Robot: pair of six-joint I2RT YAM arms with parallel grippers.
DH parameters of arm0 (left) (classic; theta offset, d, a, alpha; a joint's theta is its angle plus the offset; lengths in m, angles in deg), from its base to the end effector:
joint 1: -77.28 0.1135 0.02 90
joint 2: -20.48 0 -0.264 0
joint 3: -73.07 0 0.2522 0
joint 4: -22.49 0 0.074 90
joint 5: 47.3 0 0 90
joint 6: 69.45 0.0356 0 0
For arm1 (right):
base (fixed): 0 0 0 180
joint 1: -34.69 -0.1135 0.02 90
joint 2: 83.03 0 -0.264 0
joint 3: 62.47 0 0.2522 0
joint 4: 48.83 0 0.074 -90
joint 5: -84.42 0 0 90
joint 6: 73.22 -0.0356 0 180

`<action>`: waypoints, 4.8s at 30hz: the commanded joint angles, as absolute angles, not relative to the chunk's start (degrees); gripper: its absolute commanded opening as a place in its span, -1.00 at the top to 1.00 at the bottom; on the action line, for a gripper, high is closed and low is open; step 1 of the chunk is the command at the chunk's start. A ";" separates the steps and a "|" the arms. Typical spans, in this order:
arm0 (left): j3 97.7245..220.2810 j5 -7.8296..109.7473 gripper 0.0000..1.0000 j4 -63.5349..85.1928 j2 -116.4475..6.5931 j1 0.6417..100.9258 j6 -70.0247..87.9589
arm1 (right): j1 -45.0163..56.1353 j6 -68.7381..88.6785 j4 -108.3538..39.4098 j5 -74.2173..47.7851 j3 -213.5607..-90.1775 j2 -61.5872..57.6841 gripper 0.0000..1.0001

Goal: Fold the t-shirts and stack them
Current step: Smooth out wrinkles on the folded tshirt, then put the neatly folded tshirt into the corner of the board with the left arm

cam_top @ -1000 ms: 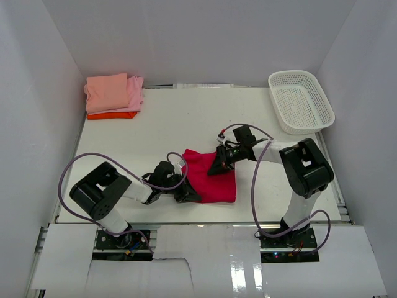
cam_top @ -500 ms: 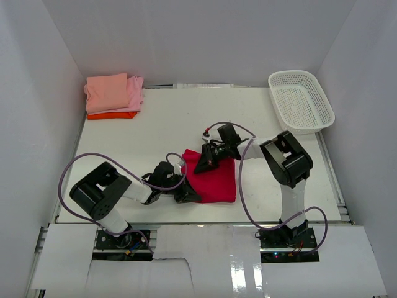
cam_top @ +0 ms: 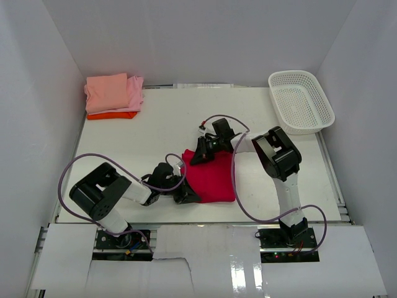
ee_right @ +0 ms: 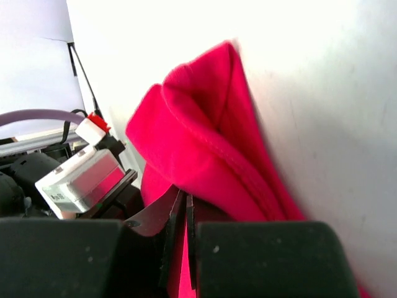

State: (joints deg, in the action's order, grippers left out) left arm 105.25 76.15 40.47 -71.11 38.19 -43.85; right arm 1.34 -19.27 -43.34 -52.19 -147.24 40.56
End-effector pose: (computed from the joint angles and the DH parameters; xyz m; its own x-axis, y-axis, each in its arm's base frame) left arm 0.1688 -0.1624 0.0917 -0.9856 -0.1687 0.0050 -0.0972 0.5435 -0.8338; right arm 0.3475 0.2597 0.1065 -0.9496 -0.1410 -0.2798 -0.3131 0.4588 0.8315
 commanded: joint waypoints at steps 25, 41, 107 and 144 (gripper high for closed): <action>125.10 73.56 1.00 14.06 -62.14 38.44 -31.69 | 11.04 -8.09 -27.17 -45.04 -163.02 21.40 0.67; 122.88 77.33 -0.96 -5.25 -45.88 64.89 -23.50 | 13.50 -1.06 -4.85 -47.33 -135.74 -9.01 -0.41; 115.31 73.37 -0.15 19.54 -81.82 51.44 -28.41 | 16.41 -3.96 4.66 -47.06 -128.53 -24.41 -0.51; 159.51 54.66 1.00 -11.48 -95.61 62.69 -3.64 | 17.28 -2.20 5.27 -49.08 -129.15 -23.62 -0.51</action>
